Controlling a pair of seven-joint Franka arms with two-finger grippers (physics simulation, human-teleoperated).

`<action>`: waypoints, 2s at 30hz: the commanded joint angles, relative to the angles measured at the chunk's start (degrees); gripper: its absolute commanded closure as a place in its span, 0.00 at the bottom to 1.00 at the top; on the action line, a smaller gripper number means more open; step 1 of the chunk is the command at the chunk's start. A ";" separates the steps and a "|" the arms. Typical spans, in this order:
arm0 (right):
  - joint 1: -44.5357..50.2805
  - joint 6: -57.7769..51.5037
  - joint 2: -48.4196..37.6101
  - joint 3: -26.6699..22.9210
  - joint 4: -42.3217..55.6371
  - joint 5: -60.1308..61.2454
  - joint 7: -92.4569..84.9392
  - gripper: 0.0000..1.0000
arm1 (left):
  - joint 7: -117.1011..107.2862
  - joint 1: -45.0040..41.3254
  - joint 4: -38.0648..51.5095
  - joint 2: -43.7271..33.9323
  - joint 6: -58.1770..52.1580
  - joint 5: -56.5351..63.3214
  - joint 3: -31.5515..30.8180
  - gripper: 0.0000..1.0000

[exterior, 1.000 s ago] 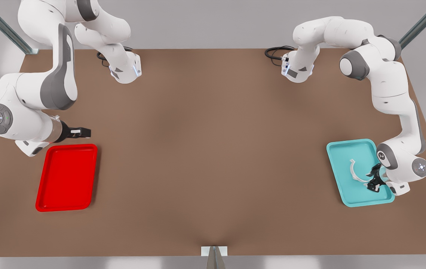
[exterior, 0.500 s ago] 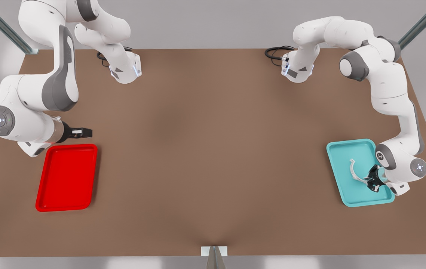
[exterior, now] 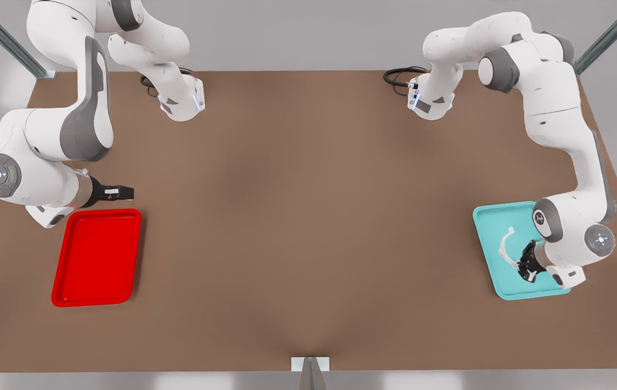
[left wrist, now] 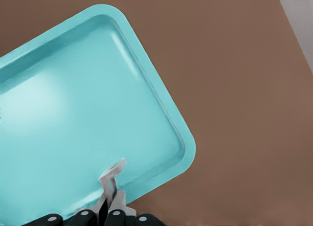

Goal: Take the drainage pipe clamp from the left arm, pass it to the right arm, and place it in the plate on the right side

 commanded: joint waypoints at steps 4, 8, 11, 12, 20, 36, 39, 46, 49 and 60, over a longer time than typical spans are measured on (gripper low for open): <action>5.18 2.08 1.21 0.42 0.76 -0.09 1.78 0.00 | -30.64 -4.11 6.05 -0.49 -19.05 0.22 -8.72 0.79; 11.86 9.27 6.31 0.60 0.33 4.92 5.02 0.00 | -52.78 -13.95 7.72 -0.23 -19.76 0.31 -9.69 0.79; 16.09 16.57 8.07 0.60 -2.04 5.36 12.15 0.00 | -62.20 -18.08 12.02 1.97 -19.49 0.66 -15.14 0.79; 16.79 19.82 7.46 0.60 -4.85 7.02 13.38 0.00 | -62.64 -20.55 13.16 2.06 -19.41 0.57 -15.14 0.79; 23.73 34.42 3.41 0.69 -19.45 8.96 14.78 0.00 | -78.11 -33.82 30.65 13.57 -16.95 0.57 -10.66 0.79; 33.66 42.15 9.48 0.69 -15.32 21.36 24.80 0.00 | -84.35 -37.60 32.32 14.19 -19.49 -5.23 -9.60 0.79; 34.54 43.03 9.57 0.69 -15.23 21.53 24.80 0.00 | -84.44 -37.60 32.32 14.36 -19.14 -6.63 -9.60 0.79; 34.02 43.65 12.64 0.69 -10.22 25.58 24.80 0.00 | -84.79 -37.69 32.32 14.63 -17.91 -6.63 -9.69 0.79; 34.28 44.97 13.70 0.69 -9.69 25.58 24.80 0.00 | -84.79 -37.69 32.24 14.45 -18.18 -6.63 -9.51 0.79; 36.74 46.20 17.39 0.69 -9.87 25.31 23.66 0.00 | -84.88 -37.51 32.32 14.36 -18.00 -6.63 -9.69 0.79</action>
